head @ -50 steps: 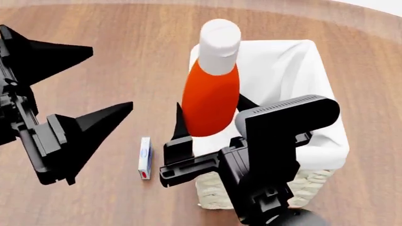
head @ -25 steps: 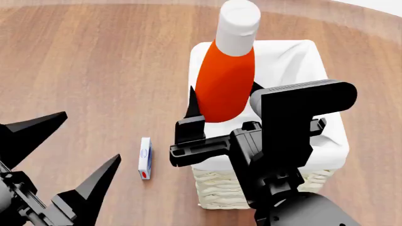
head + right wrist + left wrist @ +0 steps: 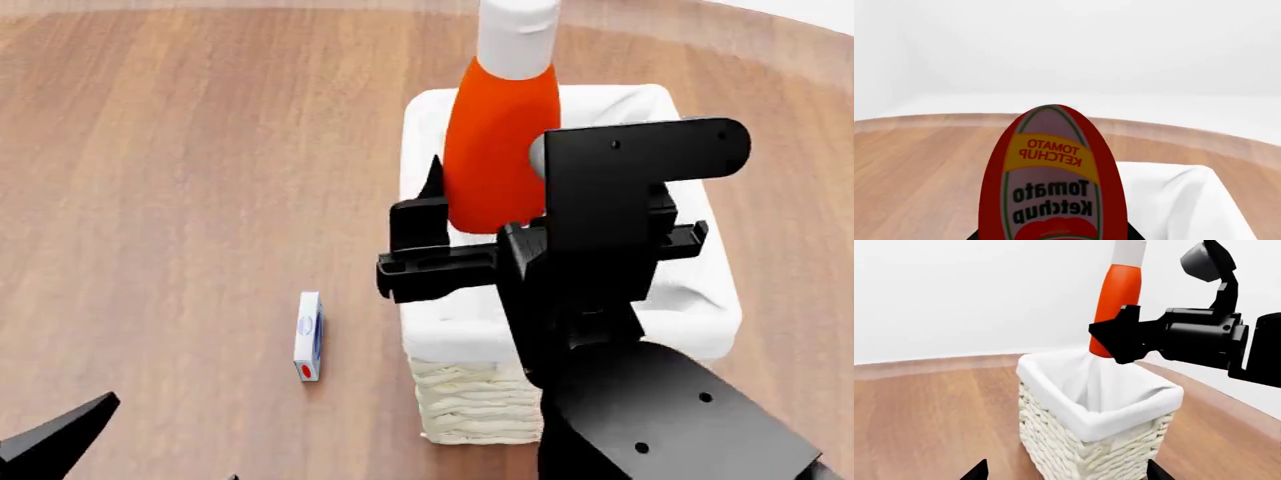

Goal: Pick up the ketchup, and put it in the basket.

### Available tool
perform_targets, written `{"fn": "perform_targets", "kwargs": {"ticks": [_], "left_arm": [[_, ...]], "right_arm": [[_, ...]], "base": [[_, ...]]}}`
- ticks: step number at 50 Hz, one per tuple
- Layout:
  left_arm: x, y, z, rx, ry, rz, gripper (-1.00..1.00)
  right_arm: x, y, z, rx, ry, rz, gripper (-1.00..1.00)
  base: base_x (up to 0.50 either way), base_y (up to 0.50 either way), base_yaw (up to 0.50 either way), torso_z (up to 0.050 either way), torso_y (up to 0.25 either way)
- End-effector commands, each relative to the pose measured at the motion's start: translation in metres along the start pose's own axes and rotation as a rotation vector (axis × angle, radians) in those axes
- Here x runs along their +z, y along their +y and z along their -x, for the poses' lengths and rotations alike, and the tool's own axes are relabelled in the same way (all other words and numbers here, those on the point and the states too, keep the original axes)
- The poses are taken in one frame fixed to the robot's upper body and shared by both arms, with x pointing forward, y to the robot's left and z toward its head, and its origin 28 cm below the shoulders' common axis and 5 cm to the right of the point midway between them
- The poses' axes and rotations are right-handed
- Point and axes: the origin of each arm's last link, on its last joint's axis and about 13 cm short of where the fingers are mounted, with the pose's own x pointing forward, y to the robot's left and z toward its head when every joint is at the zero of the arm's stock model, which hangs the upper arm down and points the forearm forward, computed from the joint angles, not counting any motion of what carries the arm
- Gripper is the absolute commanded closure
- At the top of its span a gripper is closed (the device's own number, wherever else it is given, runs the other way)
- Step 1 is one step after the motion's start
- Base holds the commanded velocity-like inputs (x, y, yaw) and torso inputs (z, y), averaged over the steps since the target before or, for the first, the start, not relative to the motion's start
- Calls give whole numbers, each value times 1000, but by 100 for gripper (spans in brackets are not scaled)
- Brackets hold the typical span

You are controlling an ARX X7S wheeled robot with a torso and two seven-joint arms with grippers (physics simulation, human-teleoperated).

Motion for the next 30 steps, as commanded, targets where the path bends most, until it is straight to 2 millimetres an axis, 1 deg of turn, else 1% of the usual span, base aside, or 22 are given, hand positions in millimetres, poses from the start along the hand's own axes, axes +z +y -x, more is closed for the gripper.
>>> {"fn": "perform_targets", "kwargs": {"ticks": [1,2,3,4,6,7,8,9,10,11,13,15,17,18,19,21,23,24,26,28,29,30], "left_arm": [[-7,-7,15,25,-19,31,-100],[-6,-7,15,28,-20,31,-100],[-14,-6,17,35,-20,34,-100],[-15,-6,17,36,-19,34,-100],[-8,-7,17,37,-17,38,-100],[-16,-6,17,40,-16,40,-100],[-16,-6,17,40,-17,40,-100],[-15,-6,17,38,-21,44,-100],[-7,-6,17,36,-25,46,-100],[-11,-6,17,36,-24,46,-100],[-6,-6,17,31,-25,57,-100],[-6,-5,17,29,-32,69,-100],[-14,-5,19,28,-35,70,-100],[-14,-5,19,27,-35,71,-100],[-7,-5,18,27,-35,71,-100],[-6,-5,18,26,-35,75,-100],[-8,-5,17,25,-35,80,-100],[-14,-4,18,25,-34,80,-100],[-9,-4,17,26,-33,84,-100],[-8,-4,17,25,-34,86,-100],[-5,-5,17,7,-60,128,-100],[-5,-6,18,6,-62,130,-100]], "right_arm": [[16,0,-9,-58,38,36,100],[16,-1,-10,-74,57,42,100],[17,-1,-12,-76,75,42,100],[17,-2,-13,-76,75,49,100],[19,-2,-15,-98,114,50,100],[22,-3,-15,-104,116,59,100],[23,-3,-16,-108,121,58,100],[23,-4,-17,-122,135,56,100],[24,-5,-18,-124,143,56,100],[25,-5,-18,-125,144,57,100],[28,-6,-21,-132,176,54,100],[30,-5,-21,-135,214,106,100],[31,-5,-23,-136,221,98,100],[32,-6,-23,-141,231,103,100],[32,-6,-24,-139,231,106,100],[34,-6,-25,-142,255,104,100],[36,-6,-26,-138,268,108,100],[36,-6,-26,-143,281,103,100],[37,-6,-27,-145,310,82,100],[38,-5,-28,-143,326,102,100],[38,-5,-30,-152,346,112,100],[39,-5,-32,-155,356,79,100]], "base": [[0,0,0,0,10],[0,0,0,0,0],[0,0,0,0,0],[0,0,0,0,0],[0,0,0,0,0],[0,0,0,0,0],[0,0,0,0,0],[0,0,0,0,0],[0,0,0,0,0],[0,0,0,0,0],[0,0,0,0,0],[0,0,0,0,0],[0,0,0,0,0],[0,0,0,0,0],[0,0,0,0,0],[0,0,0,0,0],[0,0,0,0,0],[0,0,0,0,0],[0,0,0,0,0],[0,0,0,0,0],[0,0,0,0,0],[0,0,0,0,0]]}}
